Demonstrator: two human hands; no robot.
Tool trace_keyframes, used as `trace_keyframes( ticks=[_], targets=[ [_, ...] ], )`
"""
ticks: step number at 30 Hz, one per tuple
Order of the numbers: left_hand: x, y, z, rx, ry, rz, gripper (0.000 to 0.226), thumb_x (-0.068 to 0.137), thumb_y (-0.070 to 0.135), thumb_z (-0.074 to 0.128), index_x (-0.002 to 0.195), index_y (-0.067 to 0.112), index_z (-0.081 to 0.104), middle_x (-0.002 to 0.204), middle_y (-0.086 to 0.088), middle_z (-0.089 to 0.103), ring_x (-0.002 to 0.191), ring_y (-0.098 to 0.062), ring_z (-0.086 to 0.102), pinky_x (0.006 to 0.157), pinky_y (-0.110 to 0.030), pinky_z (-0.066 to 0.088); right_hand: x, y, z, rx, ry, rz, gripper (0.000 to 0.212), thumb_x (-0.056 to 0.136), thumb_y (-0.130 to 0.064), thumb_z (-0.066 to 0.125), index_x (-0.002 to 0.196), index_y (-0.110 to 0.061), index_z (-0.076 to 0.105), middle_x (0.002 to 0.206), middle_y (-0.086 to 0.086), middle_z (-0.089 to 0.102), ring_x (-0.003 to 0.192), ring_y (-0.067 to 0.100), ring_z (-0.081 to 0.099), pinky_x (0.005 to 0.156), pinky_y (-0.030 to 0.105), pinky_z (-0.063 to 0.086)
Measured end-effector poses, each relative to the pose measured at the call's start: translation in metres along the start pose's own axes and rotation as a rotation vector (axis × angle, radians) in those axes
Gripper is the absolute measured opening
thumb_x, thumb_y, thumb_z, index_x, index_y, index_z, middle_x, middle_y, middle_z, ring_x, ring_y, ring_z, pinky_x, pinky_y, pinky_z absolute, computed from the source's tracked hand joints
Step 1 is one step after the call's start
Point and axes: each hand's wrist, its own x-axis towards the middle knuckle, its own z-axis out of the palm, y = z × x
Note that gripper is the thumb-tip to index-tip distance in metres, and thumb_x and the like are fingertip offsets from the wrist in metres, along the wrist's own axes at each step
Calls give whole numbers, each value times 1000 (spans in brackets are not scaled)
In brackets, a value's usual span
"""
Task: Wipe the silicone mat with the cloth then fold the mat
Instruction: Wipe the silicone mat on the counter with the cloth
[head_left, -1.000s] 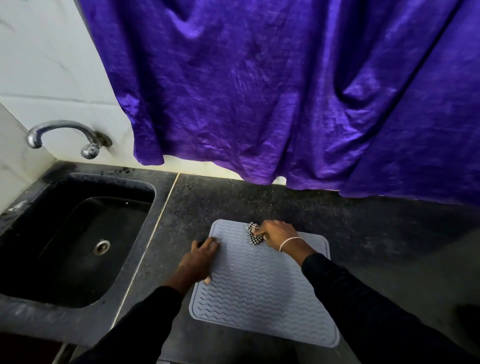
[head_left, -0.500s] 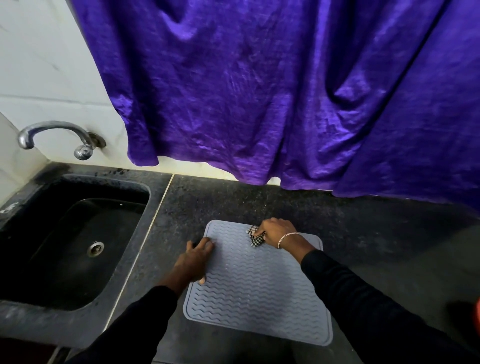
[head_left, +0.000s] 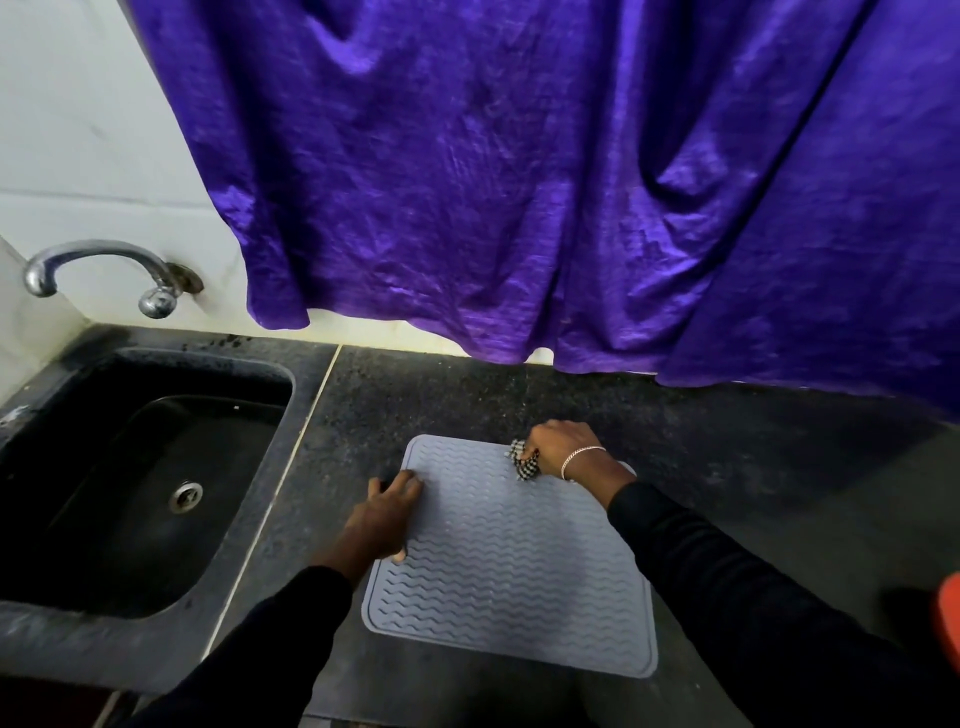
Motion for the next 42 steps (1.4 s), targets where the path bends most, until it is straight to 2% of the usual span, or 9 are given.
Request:
trace_keyframes(
  ticks=[6, 10, 15, 18, 21, 27, 34, 37, 42],
  targets=[
    [1, 1, 0, -9, -8, -8, 92, 79, 17, 79, 152, 19, 23, 162, 1, 12, 142, -42, 25, 104, -51, 49, -1, -5, 13, 48, -28, -39, 38, 94, -21, 59, 126, -39, 68, 141, 1, 62, 130, 27, 59, 108, 35, 48],
    [1, 0, -2, 7, -27, -14, 99, 74, 17, 83, 153, 20, 22, 163, 1, 11, 140, -38, 26, 104, -51, 49, -10, 14, 21, 106, -40, -30, 38, 95, -28, 60, 130, -42, 65, 145, -2, 59, 134, 25, 55, 111, 35, 44],
    [3, 1, -2, 29, -27, -9, 100, 72, 20, 84, 151, 18, 23, 162, 1, 12, 138, -39, 28, 104, -52, 48, -15, 31, 13, 82, -27, 16, 34, 93, -26, 62, 123, -42, 70, 139, -1, 62, 131, 23, 57, 110, 31, 44],
    [3, 2, 1, 14, -3, -14, 87, 79, 16, 77, 149, 18, 26, 161, 1, 13, 140, -39, 27, 105, -52, 49, -13, 28, 4, 17, -6, 13, 33, 91, -24, 62, 120, -37, 72, 134, 1, 66, 125, 25, 62, 105, 32, 48],
    [3, 2, 2, -4, 17, -14, 74, 84, 12, 69, 146, 17, 29, 161, 0, 14, 141, -40, 26, 105, -53, 48, -12, 23, 5, 29, 20, -19, 40, 90, -20, 60, 122, -41, 70, 136, 0, 65, 126, 26, 62, 106, 33, 48],
    [3, 3, 1, 15, -6, -26, 92, 78, 14, 79, 151, 18, 24, 164, 0, 9, 142, -40, 25, 107, -52, 46, -19, 30, 29, 132, -11, -24, 39, 94, -26, 61, 129, -41, 65, 144, 0, 59, 133, 27, 56, 110, 35, 45],
    [4, 4, 2, 25, -6, -34, 92, 79, 13, 76, 152, 17, 22, 165, -1, 8, 143, -39, 23, 109, -52, 46, -27, 57, 16, 89, -26, 25, 31, 95, -33, 63, 124, -40, 69, 140, 3, 61, 130, 27, 58, 110, 33, 44],
    [4, 5, 2, 42, -1, -34, 91, 80, 14, 76, 153, 17, 22, 165, -1, 9, 143, -40, 24, 109, -51, 45, -25, 57, 8, 25, 15, 0, 34, 94, -28, 60, 124, -40, 69, 139, 0, 62, 128, 25, 59, 108, 33, 46],
    [4, 6, 1, 34, -20, -36, 98, 74, 13, 81, 152, 16, 23, 164, -2, 11, 141, -40, 25, 109, -51, 45, -22, 42, 10, 51, 55, -75, 40, 93, -21, 60, 125, -45, 68, 140, -8, 62, 130, 22, 59, 108, 33, 47]
  ],
)
